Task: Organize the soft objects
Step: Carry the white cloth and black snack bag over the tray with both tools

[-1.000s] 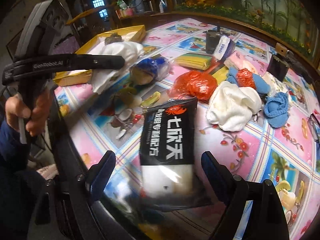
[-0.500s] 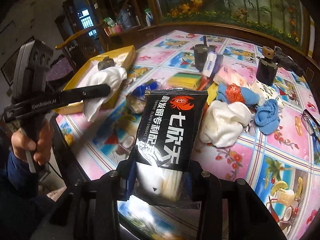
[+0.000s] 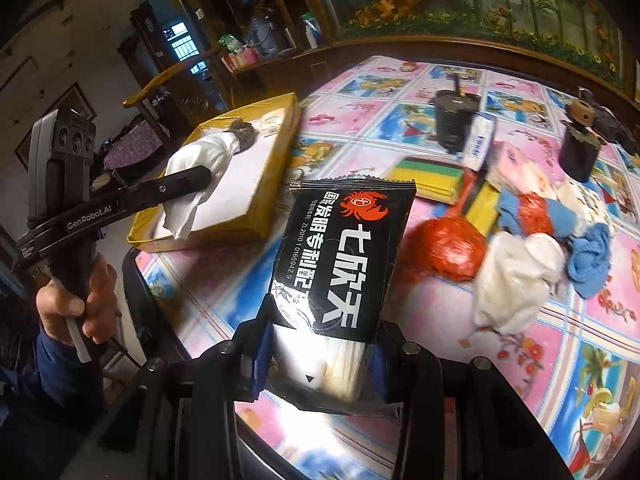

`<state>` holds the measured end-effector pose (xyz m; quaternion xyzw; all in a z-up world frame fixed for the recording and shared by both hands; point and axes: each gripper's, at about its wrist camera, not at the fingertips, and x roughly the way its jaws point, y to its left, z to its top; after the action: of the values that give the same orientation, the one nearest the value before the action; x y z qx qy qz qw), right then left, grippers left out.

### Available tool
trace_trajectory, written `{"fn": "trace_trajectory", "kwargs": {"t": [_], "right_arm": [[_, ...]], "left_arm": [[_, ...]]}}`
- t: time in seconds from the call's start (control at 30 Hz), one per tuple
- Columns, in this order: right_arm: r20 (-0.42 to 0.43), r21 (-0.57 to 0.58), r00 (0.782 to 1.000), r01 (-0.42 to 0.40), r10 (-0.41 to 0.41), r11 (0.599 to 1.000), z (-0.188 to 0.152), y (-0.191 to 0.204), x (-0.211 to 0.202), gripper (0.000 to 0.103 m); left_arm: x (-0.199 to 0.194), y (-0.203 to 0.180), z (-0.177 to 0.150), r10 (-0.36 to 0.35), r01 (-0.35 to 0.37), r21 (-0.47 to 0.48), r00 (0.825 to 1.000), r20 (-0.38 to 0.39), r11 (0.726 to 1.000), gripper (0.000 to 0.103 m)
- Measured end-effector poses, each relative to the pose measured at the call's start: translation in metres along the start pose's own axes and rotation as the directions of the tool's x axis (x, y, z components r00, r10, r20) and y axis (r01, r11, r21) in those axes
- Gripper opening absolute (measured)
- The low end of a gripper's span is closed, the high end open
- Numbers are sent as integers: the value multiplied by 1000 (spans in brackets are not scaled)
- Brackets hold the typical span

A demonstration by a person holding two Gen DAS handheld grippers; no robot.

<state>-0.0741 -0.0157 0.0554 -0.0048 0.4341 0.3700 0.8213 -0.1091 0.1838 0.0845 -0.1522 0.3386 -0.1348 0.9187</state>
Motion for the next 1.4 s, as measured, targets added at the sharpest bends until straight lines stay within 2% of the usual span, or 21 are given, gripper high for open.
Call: {"fn": "trace_trajectory", "kwargs": {"t": [0.3, 0.63, 0.8, 1.03, 1.4], "right_arm": [[-30, -61, 995, -95, 93, 994, 44, 49, 29, 44], [-66, -92, 990, -133, 127, 987, 107, 107, 85, 44], [-93, -84, 992, -98, 91, 992, 140, 120, 125, 44], [-132, -51, 990, -60, 53, 997, 167, 127, 175, 44], [-189, -16, 982, 17, -19, 1000, 180, 123, 222, 44]], "left_arm": [[-33, 57, 15, 107, -104, -63, 993, 50, 993, 9], [-35, 128, 47, 220, -218, -113, 976, 6, 969, 9], [-27, 160, 62, 246, -248, -130, 969, -38, 960, 10], [-7, 191, 73, 275, -289, -157, 955, -107, 944, 10], [10, 209, 77, 269, -294, -164, 950, -158, 942, 10]]}}
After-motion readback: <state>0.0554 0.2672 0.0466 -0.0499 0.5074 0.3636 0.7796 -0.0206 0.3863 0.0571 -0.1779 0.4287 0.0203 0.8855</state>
